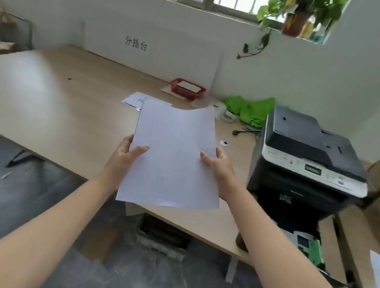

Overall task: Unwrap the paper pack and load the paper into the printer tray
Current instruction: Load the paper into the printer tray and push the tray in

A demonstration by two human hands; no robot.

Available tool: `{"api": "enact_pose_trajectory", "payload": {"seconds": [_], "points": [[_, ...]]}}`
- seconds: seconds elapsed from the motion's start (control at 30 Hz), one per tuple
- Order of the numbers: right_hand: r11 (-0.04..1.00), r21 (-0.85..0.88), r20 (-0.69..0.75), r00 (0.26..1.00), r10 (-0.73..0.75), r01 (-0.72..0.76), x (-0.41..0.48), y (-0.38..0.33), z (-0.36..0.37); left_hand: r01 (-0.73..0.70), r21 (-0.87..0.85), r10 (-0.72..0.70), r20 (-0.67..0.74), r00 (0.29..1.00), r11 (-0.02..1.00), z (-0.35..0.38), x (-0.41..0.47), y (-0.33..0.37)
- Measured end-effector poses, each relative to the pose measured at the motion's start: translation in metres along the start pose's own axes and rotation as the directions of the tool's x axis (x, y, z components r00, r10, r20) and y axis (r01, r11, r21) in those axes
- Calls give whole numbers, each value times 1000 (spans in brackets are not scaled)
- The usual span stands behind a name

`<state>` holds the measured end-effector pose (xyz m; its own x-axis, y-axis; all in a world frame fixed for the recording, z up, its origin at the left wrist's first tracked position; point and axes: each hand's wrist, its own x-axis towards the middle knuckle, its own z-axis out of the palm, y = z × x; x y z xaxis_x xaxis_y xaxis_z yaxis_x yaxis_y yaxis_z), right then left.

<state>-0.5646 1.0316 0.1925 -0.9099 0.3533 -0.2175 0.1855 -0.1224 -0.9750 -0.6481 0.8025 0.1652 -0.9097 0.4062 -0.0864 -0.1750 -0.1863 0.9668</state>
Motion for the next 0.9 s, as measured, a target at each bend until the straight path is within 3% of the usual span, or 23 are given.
{"api": "enact_pose_trajectory", "payload": {"seconds": [0.2, 0.53, 0.7, 0.9], "points": [[997, -42, -230, 971, -70, 62, -40, -12, -143, 50, 21, -53, 153, 987, 999, 148, 8, -17], [999, -21, -385, 922, -32, 26, -91, 8, -367, 153, 104, -173, 213, 962, 983, 369, -2, -93], [997, 43, -401, 913, 75, -63, -98, 57, -417, 244, 236, -289, 175, 941, 940, 414, -1, -142], [965, 115, -378, 888, 260, -234, -69, 112, -432, 357, 406, -425, 90, 901, 842, 416, 21, -195]]}}
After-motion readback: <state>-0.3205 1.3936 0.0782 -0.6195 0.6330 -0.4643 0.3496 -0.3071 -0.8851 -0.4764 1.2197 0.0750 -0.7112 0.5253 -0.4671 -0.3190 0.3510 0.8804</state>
